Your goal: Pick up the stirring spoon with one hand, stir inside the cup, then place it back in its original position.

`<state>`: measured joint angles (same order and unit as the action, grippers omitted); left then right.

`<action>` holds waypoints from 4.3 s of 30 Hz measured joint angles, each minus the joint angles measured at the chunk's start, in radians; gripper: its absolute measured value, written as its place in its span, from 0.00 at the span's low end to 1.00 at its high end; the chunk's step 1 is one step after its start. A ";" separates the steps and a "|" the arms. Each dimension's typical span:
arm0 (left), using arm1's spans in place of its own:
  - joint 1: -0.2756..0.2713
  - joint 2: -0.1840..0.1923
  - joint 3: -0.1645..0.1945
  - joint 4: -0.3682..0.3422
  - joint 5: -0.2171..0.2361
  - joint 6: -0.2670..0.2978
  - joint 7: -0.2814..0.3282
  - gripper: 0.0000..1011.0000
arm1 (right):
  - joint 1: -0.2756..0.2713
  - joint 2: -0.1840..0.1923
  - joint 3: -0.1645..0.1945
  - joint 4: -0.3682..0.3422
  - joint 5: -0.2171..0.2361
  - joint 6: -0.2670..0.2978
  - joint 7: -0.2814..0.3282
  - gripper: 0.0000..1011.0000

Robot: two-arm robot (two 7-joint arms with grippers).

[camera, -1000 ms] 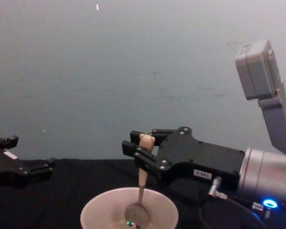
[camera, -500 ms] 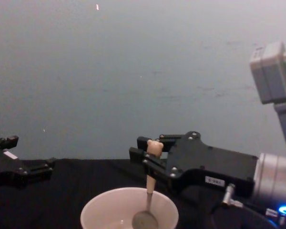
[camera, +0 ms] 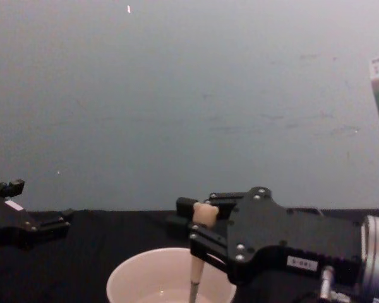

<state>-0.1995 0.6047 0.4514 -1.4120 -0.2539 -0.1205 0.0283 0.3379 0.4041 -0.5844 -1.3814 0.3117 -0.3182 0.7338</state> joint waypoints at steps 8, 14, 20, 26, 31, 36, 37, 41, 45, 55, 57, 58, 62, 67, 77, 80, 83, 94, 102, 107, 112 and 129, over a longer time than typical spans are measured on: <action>0.000 0.000 0.000 0.000 0.000 0.000 0.000 0.99 | 0.016 -0.030 -0.030 0.015 0.008 -0.006 0.007 0.21; 0.000 0.000 0.000 0.000 0.000 0.000 0.000 0.99 | 0.045 -0.069 -0.037 0.068 -0.017 -0.018 -0.026 0.21; 0.000 0.000 0.000 0.000 0.000 0.000 0.000 0.99 | 0.072 -0.096 -0.028 0.120 -0.043 -0.026 -0.067 0.21; 0.000 0.000 0.000 0.000 0.000 0.000 0.000 0.99 | 0.079 -0.098 -0.007 0.137 -0.052 -0.026 -0.087 0.21; 0.000 0.000 0.000 0.000 0.000 0.000 0.000 0.99 | 0.076 -0.092 0.001 0.135 -0.054 -0.025 -0.088 0.21; 0.000 0.000 0.000 0.000 0.000 0.000 0.000 0.99 | 0.070 -0.091 0.004 0.128 -0.054 -0.021 -0.087 0.21; 0.000 0.000 0.000 0.000 0.000 0.000 0.000 0.99 | 0.068 -0.091 0.005 0.126 -0.054 -0.019 -0.087 0.21; 0.000 0.000 0.000 0.000 0.000 0.000 0.000 0.99 | 0.066 -0.091 0.007 0.124 -0.056 -0.017 -0.087 0.21; 0.000 0.000 0.000 0.000 0.000 0.000 0.000 0.99 | 0.065 -0.092 0.008 0.124 -0.056 -0.017 -0.087 0.21; 0.000 0.000 0.000 0.000 0.000 0.000 0.000 0.99 | 0.059 -0.088 0.016 0.102 -0.053 -0.015 -0.087 0.21; 0.000 0.000 0.000 0.000 0.000 0.000 0.000 0.99 | 0.057 -0.085 0.020 0.090 -0.048 -0.013 -0.087 0.21; 0.000 0.000 0.000 0.000 0.000 0.000 0.000 0.99 | 0.055 -0.083 0.025 0.078 -0.043 -0.009 -0.088 0.21; 0.000 0.000 0.000 0.000 0.000 0.000 0.000 0.99 | 0.050 -0.075 0.045 0.034 -0.023 0.006 -0.099 0.21; 0.000 0.000 0.000 0.000 0.000 0.000 0.000 0.99 | 0.040 -0.062 0.083 -0.034 0.008 0.030 -0.126 0.21; 0.000 0.000 0.000 0.000 0.000 0.000 0.000 0.99 | -0.074 0.039 0.244 -0.246 -0.011 0.167 -0.289 0.21; 0.000 0.000 0.000 0.000 0.000 0.000 0.000 0.99 | -0.088 0.045 0.253 -0.255 -0.015 0.183 -0.295 0.21; 0.000 0.000 0.000 0.000 0.000 0.000 0.000 0.99 | -0.097 0.048 0.260 -0.259 -0.017 0.192 -0.297 0.21; 0.000 0.000 0.000 0.000 0.000 0.000 0.000 0.99 | -0.118 0.040 0.266 -0.257 -0.013 0.234 -0.300 0.21; 0.000 0.000 0.000 0.000 0.000 0.000 0.000 0.99 | -0.133 0.034 0.257 -0.249 -0.005 0.273 -0.304 0.21; 0.000 0.000 0.000 0.000 0.000 0.000 0.000 0.99 | -0.139 0.025 0.249 -0.230 -0.006 0.300 -0.318 0.21; 0.000 0.000 0.000 0.000 0.000 0.000 0.000 0.99 | -0.144 0.011 0.246 -0.203 -0.007 0.319 -0.334 0.21; 0.000 0.000 0.000 0.000 0.000 0.000 0.000 0.99 | -0.159 -0.020 0.256 -0.161 -0.007 0.351 -0.367 0.21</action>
<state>-0.1996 0.6047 0.4514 -1.4119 -0.2539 -0.1205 0.0283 0.1786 0.3839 -0.3280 -1.5421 0.3046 0.0332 0.3666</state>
